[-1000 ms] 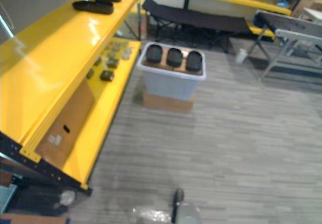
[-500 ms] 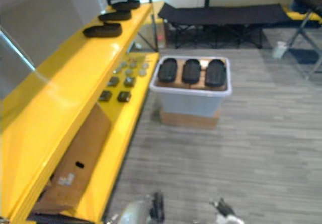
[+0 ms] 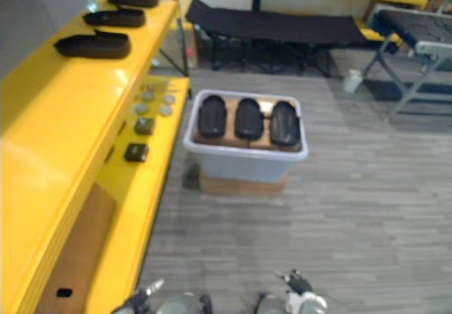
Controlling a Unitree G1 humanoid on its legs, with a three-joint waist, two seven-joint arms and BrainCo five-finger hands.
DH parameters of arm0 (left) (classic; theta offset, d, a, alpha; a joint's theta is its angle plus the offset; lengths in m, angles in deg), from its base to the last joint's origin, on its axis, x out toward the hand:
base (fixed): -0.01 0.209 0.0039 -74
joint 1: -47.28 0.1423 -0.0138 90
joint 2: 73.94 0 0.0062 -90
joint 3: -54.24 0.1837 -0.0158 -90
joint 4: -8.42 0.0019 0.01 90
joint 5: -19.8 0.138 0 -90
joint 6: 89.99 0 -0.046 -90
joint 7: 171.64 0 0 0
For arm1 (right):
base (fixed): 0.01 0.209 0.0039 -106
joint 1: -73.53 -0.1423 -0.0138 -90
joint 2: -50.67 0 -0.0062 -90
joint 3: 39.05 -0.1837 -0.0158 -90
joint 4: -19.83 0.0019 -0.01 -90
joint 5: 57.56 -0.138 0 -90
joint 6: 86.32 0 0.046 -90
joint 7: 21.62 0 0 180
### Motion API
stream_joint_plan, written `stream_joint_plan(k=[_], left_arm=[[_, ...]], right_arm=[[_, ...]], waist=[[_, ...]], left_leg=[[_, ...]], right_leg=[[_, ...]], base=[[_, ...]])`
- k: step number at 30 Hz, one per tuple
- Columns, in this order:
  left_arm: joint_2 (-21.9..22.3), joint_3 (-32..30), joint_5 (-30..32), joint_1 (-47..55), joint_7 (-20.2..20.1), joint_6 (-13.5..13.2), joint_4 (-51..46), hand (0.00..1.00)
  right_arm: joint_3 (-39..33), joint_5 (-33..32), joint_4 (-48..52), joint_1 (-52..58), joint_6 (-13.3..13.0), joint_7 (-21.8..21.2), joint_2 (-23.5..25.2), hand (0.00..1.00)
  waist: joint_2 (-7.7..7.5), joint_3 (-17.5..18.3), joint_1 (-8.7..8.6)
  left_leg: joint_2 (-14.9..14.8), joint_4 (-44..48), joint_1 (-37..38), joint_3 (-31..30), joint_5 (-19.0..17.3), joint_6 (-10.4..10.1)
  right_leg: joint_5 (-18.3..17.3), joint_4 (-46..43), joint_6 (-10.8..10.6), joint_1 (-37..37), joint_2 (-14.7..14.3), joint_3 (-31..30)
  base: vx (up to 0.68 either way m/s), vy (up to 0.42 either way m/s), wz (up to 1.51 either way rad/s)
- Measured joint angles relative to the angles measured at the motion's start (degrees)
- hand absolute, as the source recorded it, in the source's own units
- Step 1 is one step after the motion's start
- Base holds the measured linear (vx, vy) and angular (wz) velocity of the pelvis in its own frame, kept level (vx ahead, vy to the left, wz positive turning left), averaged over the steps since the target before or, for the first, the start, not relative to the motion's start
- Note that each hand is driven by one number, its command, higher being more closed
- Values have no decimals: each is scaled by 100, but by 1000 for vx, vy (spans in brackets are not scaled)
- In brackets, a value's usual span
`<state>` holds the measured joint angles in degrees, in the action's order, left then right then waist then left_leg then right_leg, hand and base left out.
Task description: Walk over and take plastic housings, then place them on the shelf
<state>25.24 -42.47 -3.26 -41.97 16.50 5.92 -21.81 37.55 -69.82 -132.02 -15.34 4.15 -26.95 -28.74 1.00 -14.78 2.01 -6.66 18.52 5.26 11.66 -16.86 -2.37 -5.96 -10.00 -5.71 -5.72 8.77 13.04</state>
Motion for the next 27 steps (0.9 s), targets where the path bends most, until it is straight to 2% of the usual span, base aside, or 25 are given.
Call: stream_joint_plan(k=[1,2,3,4,5,7,8,9,11,14,15,16,17,18,20,22,23,24,25,26,27], left_arm=[[18,1,-85,6,1,3,-4,0],[67,2,-135,38,36,17,-9,0],[102,-101,-219,98,71,32,-15,0],[153,-126,-379,176,193,89,-2,0],[292,-247,-453,271,288,105,47,0],[371,-394,-574,277,306,107,36,0],[422,-447,-577,278,321,111,52,0],[463,-444,-575,268,355,115,110,0],[503,-435,-574,266,406,115,139,0],[470,-426,-523,264,402,85,137,0],[467,-406,-492,263,399,73,125,0],[449,-380,-433,272,380,47,106,0],[438,-369,-321,301,363,48,111,0],[355,-328,-204,332,305,48,126,0],[186,-318,-35,324,286,43,149,0],[18,-209,175,324,272,28,159,0],[-14,-143,195,321,278,11,158,0],[-41,-44,322,316,328,-36,145,0],[-70,51,321,317,383,-64,132,0],[-73,185,248,336,490,-122,34,0],[-112,255,5,301,532,-211,-32,0]], right_arm=[[-8,14,-4,32,11,2,3,0],[-7,13,-41,76,82,10,29,0],[-22,-22,-61,99,115,35,59,0],[-63,-45,-62,97,164,44,26,0],[-62,-38,-141,67,220,54,-36,0],[-57,-41,-224,54,229,48,-85,0],[-56,-35,-228,48,219,45,-118,0],[-58,-27,-269,33,226,48,-180,0],[-61,-30,-345,48,236,39,-205,0],[-95,-50,-383,0,225,25,-177,0],[-133,-59,-378,-7,221,34,-155,0],[-137,-85,-383,11,220,40,-152,0],[-117,-111,-380,23,212,35,-153,0],[-105,-157,-363,-10,176,25,-41,0],[36,-62,-361,-46,2,14,82,0],[300,430,-345,-110,-250,-206,124,0],[381,565,-337,-108,-377,-305,130,0],[764,824,-183,-65,-714,-577,82,0],[1054,964,-5,-26,-921,-695,26,0],[1783,1210,502,9,-1301,-874,-67,0],[2681,1428,1201,14,-1658,-988,-135,0]], waist=[[-39,22,4],[-140,80,58],[-190,117,55],[-91,182,24],[64,332,32],[171,392,95],[234,397,91],[323,394,43],[341,392,25],[309,375,35],[309,375,23],[303,367,61],[295,366,98],[145,320,105],[-76,200,100],[-303,128,148],[-330,118,180],[-329,115,172],[-297,128,139],[-232,141,80],[-205,133,51]], left_leg=[[-39,119,14,-39,-105,-67],[-92,325,47,-176,-311,-214],[-177,442,81,-255,-452,-297],[-398,502,129,-396,-567,-437],[-646,857,43,-641,-482,-483],[-765,1503,-291,-818,-166,-417],[-831,1953,-505,-863,117,-414],[-972,2490,-736,-751,127,-488],[-914,2581,-732,-446,119,-502],[-329,1242,-828,-135,66,-608],[-29,355,-938,-114,236,-570],[115,-316,-1031,-30,817,-335],[120,-447,-991,21,1159,-292],[266,-689,-837,109,1221,-153],[444,-778,-730,137,1217,-82],[562,-678,-758,110,984,93],[594,-663,-747,103,899,141],[660,-726,-702,35,830,211],[667,-795,-636,-20,842,252],[641,-920,-556,-154,917,258],[587,-925,-549,-303,937,265]], right_leg=[[62,-31,63,0,21,19],[112,-53,60,42,34,101],[315,-113,94,99,17,108],[527,-472,120,55,-82,261],[239,-679,280,67,-309,441],[159,-697,376,151,-413,496],[110,-626,457,274,-442,558],[101,-387,478,607,-497,636],[101,2,478,1136,-460,706],[108,427,462,1563,-270,790],[114,520,390,1600,-180,883],[84,595,254,1627,-141,902],[76,623,194,1647,-138,896],[72,684,100,1710,-26,885],[81,754,-10,1771,124,887],[52,704,-106,1793,240,932],[-3,574,-189,1761,300,956],[-124,23,-300,1588,465,1029],[-135,-319,-307,1460,530,1070],[-205,-1031,-268,1115,645,1128],[-389,-1053,-87,1046,634,1249]], base=[[438,-360,35],[350,-296,38],[447,-403,53],[531,-449,60],[514,-436,46],[371,-309,9],[326,-251,10],[519,-309,20],[437,-213,21],[258,-28,12],[187,69,19],[192,90,11],[220,116,2],[223,131,-4],[206,128,3],[170,112,8],[166,139,13],[126,126,19],[159,161,38],[150,107,59],[163,76,61]])
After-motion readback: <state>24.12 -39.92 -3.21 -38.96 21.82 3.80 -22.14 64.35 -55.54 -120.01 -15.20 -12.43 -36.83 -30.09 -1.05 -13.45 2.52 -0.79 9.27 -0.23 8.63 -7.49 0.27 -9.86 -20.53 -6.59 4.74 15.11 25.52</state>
